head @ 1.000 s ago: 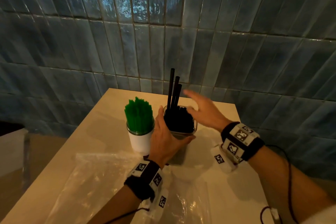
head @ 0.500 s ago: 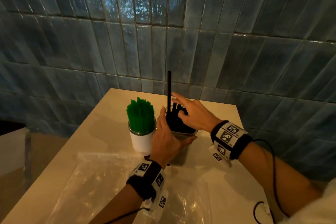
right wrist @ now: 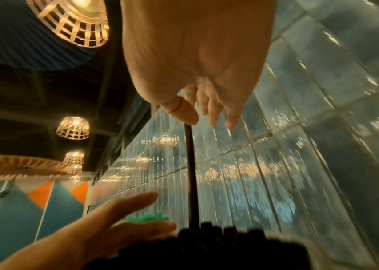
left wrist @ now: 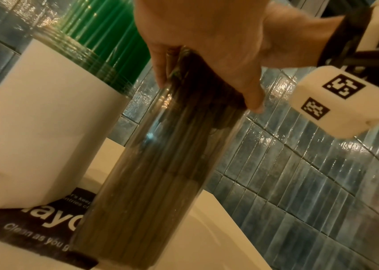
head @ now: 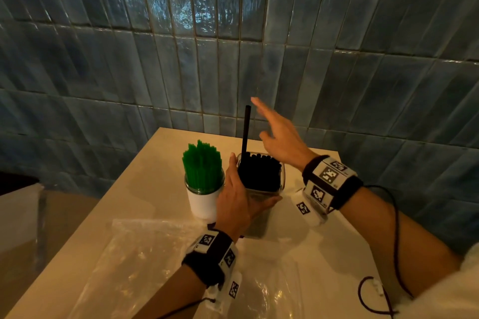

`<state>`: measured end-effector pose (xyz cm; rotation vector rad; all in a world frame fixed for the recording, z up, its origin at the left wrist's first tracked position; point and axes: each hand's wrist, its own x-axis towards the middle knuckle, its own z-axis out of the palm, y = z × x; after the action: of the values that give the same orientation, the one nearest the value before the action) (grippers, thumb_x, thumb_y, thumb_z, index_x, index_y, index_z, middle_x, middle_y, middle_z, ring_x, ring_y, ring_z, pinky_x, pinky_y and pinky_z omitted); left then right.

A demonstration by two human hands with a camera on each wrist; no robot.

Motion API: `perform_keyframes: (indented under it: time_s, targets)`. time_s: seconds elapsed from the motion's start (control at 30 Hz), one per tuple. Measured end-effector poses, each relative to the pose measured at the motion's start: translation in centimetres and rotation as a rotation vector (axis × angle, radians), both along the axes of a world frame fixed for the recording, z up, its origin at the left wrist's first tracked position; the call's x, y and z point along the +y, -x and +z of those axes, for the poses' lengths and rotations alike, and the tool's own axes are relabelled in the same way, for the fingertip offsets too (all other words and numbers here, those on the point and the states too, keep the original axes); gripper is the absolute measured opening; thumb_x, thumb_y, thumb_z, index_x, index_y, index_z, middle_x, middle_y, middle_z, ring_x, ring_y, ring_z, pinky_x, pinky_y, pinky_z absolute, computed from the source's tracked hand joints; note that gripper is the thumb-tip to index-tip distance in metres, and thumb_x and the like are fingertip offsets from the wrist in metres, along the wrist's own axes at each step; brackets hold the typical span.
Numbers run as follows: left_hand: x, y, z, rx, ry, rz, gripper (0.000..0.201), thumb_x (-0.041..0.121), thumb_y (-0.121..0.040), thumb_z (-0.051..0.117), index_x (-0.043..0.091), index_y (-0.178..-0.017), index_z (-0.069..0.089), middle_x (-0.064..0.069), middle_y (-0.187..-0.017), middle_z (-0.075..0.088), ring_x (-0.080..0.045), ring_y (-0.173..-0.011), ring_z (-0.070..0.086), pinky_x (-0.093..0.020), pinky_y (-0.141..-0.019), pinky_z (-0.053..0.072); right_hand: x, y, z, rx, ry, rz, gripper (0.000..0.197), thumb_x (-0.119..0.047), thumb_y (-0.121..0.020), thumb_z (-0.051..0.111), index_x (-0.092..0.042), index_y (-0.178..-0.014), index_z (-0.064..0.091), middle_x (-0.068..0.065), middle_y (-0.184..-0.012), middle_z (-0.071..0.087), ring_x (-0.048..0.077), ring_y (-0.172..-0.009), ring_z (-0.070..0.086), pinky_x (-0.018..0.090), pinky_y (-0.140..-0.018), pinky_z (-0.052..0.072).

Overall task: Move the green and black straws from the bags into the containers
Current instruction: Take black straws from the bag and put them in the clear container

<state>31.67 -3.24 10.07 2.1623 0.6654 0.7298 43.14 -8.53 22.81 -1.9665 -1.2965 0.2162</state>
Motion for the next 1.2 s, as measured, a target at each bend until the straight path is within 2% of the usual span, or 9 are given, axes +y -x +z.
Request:
perform_keyframes:
  time_s: [0.13, 0.33, 0.47, 0.57, 0.67, 0.83, 0.93, 1.07, 1.2]
  targets:
    - [0.0, 0.0, 0.1, 0.017, -0.018, -0.001, 0.131, 0.059, -0.055, 0.079, 0.017, -0.148, -0.004, -0.003, -0.155, 0.013, -0.021, -0.138, 0.027, -0.019, -0.100, 0.022, 0.8, 0.4, 0.3, -0.184, 0.046, 0.106, 0.060, 0.003, -0.091, 0.040, -0.017, -0.147, 0.027, -0.004, -0.156, 0.018, 0.005, -0.139, 0.020, 0.008, -0.105, 0.013]
    - [-0.1, 0.1, 0.0, 0.003, -0.014, -0.005, 0.127, 0.062, -0.057, 0.076, 0.025, -0.146, -0.008, -0.001, -0.156, 0.013, -0.020, -0.140, 0.024, -0.026, -0.107, 0.025, -0.1, 0.7, -3.4, -0.154, 0.318, 0.094, 0.055, -0.014, -0.097, 0.037, -0.033, -0.147, 0.024, -0.009, -0.154, 0.022, 0.020, -0.140, 0.029, 0.032, -0.113, 0.025]
    - [-0.1, 0.2, -0.2, -0.021, -0.023, -0.012, 0.121, 0.063, -0.058, 0.075, 0.032, -0.138, -0.011, -0.002, -0.155, 0.016, -0.020, -0.139, 0.025, -0.030, -0.110, 0.028, -0.1, 0.6, -5.0, -0.191, 0.379, 0.112, 0.049, -0.019, -0.099, 0.036, -0.030, -0.146, 0.027, -0.009, -0.156, 0.014, 0.015, -0.143, 0.019, 0.031, -0.116, 0.014]
    - [-0.1, 0.1, -0.2, -0.033, -0.008, -0.005, 0.122, 0.059, -0.059, 0.077, 0.027, -0.144, -0.004, -0.003, -0.154, 0.020, -0.020, -0.136, 0.031, -0.024, -0.105, 0.028, 0.3, 0.3, -6.6, -0.153, 0.443, 0.098, 0.050, -0.027, -0.099, 0.032, -0.034, -0.147, 0.020, -0.006, -0.157, 0.012, 0.018, -0.145, 0.010, 0.044, -0.119, 0.010]
    - [0.1, 0.0, -0.4, -0.031, -0.007, 0.000, 0.123, 0.059, -0.058, 0.077, 0.024, -0.146, -0.001, -0.002, -0.153, 0.021, -0.020, -0.136, 0.032, -0.030, -0.107, 0.033, 0.4, 0.1, -6.9, -0.136, 0.518, 0.038, 0.050, -0.034, -0.099, 0.027, -0.039, -0.147, 0.015, -0.001, -0.158, 0.010, 0.026, -0.145, 0.007, 0.052, -0.117, 0.011]
    - [0.2, -0.1, -0.5, -0.025, 0.018, -0.004, 0.123, 0.057, -0.057, 0.079, 0.020, -0.147, 0.003, -0.002, -0.153, 0.022, -0.019, -0.137, 0.030, -0.027, -0.108, 0.028, 0.7, 0.6, -5.4, -0.088, 0.538, 0.033, 0.045, -0.034, -0.101, 0.027, -0.040, -0.146, 0.020, 0.004, -0.158, 0.011, 0.031, -0.144, 0.010, 0.049, -0.117, 0.010]
    - [0.3, 0.1, -0.5, -0.032, 0.019, -0.014, 0.122, 0.053, -0.059, 0.080, 0.020, -0.147, 0.003, -0.001, -0.153, 0.021, -0.017, -0.137, 0.030, -0.031, -0.110, 0.032, -0.3, 1.2, -5.9, -0.189, 0.508, 0.051, 0.048, -0.036, -0.101, 0.028, -0.033, -0.148, 0.019, 0.001, -0.158, 0.009, 0.023, -0.145, 0.006, 0.043, -0.119, 0.005]
    - [0.3, 0.2, -0.6, -0.079, -0.031, -0.015, 0.098, 0.031, -0.076, 0.074, 0.015, -0.146, 0.006, -0.010, -0.151, 0.025, -0.024, -0.134, 0.036, -0.023, -0.104, 0.030, -3.3, 2.8, -7.5, -0.309, 0.487, 0.087, 0.052, -0.046, -0.100, 0.023, -0.032, -0.149, 0.011, -0.005, -0.158, 0.001, 0.014, -0.145, -0.003, 0.036, -0.116, -0.005]
    - [0.0, 0.0, -0.3, -0.101, -0.054, -0.017, 0.102, 0.033, -0.070, 0.078, 0.009, -0.146, 0.014, -0.011, -0.149, 0.029, -0.023, -0.132, 0.038, -0.022, -0.103, 0.029, -3.8, 1.6, -7.9, -0.318, 0.460, 0.028, 0.050, -0.046, -0.100, 0.020, -0.035, -0.148, 0.013, -0.009, -0.158, 0.006, 0.015, -0.146, 0.000, 0.037, -0.118, -0.002]
